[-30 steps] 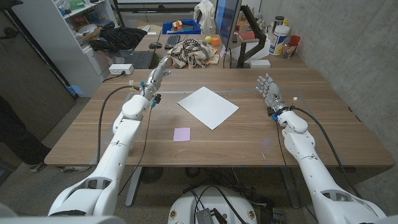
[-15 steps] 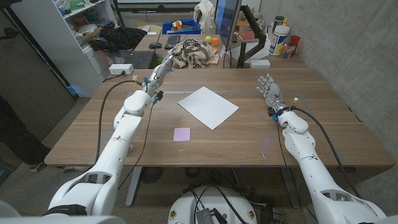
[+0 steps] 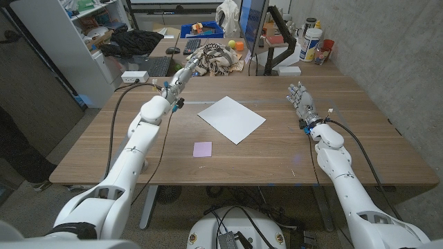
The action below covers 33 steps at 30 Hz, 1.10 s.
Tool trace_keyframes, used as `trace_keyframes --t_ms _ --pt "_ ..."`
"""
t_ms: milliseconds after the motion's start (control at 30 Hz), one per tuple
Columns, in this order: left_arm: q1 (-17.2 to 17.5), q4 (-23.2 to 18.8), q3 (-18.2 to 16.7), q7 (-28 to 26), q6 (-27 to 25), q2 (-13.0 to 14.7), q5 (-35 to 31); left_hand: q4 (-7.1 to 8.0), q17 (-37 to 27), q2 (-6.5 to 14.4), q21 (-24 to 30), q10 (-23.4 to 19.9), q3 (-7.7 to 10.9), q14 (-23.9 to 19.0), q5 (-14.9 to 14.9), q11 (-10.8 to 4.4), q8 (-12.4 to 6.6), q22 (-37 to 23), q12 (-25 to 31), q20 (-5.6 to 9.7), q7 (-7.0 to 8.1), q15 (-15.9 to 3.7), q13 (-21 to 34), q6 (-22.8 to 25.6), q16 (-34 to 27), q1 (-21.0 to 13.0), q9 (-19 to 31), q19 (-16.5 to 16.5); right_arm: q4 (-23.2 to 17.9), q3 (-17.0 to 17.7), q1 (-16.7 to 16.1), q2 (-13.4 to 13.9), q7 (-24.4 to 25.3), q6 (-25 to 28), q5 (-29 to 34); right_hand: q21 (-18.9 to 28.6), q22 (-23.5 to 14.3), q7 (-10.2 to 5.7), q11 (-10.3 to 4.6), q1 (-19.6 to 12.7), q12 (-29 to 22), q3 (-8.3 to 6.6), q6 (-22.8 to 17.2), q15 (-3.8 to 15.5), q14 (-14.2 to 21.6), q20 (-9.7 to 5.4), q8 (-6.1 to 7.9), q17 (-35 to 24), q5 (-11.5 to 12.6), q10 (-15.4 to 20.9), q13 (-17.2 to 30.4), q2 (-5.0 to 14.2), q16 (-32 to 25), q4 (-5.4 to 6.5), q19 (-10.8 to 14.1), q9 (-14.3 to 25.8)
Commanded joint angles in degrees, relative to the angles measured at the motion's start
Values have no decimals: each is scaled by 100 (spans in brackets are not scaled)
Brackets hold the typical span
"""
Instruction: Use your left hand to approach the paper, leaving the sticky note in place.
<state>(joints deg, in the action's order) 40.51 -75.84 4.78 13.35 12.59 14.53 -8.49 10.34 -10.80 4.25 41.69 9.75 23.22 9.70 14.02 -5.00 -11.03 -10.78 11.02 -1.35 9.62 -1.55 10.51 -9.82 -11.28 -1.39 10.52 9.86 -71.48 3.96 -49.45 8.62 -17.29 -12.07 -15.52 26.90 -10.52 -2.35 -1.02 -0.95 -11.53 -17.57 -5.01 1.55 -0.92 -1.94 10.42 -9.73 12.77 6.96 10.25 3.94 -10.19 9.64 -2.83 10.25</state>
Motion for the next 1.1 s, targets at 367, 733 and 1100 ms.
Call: trace_keyframes --t_ms 367,733,1100 --pt "-314 42 327 109 65 95 -419 -22 -7 441 -21 422 20 545 39 7 -31 -35 21 -38 21 -42 21 -430 -13 -40 30 736 30 29 -30 9 -5 -138 -53 -29 -20 8 -8 -13 -20 6 -39 39 26 -238 35 -14 32 43 11 383 -15 -13 35 17" --pt "-459 127 432 184 105 111 -511 -23 -7 441 -25 416 22 542 39 3 -26 -35 25 -40 26 -41 21 -435 -15 -45 30 742 17 24 -47 22 2 -214 -58 -39 -20 4 -9 -14 -19 8 -40 42 26 -240 35 -14 32 41 11 383 -15 -13 38 17" --pt "-607 230 538 277 176 119 -586 -29 -6 432 -32 417 23 557 39 -6 -26 -35 25 -34 35 -64 21 -428 -9 -52 31 749 -46 -16 -78 37 -2 -322 -62 -49 -20 5 -10 -17 -18 8 -36 39 25 -237 34 -13 34 39 11 382 -14 -16 44 17"
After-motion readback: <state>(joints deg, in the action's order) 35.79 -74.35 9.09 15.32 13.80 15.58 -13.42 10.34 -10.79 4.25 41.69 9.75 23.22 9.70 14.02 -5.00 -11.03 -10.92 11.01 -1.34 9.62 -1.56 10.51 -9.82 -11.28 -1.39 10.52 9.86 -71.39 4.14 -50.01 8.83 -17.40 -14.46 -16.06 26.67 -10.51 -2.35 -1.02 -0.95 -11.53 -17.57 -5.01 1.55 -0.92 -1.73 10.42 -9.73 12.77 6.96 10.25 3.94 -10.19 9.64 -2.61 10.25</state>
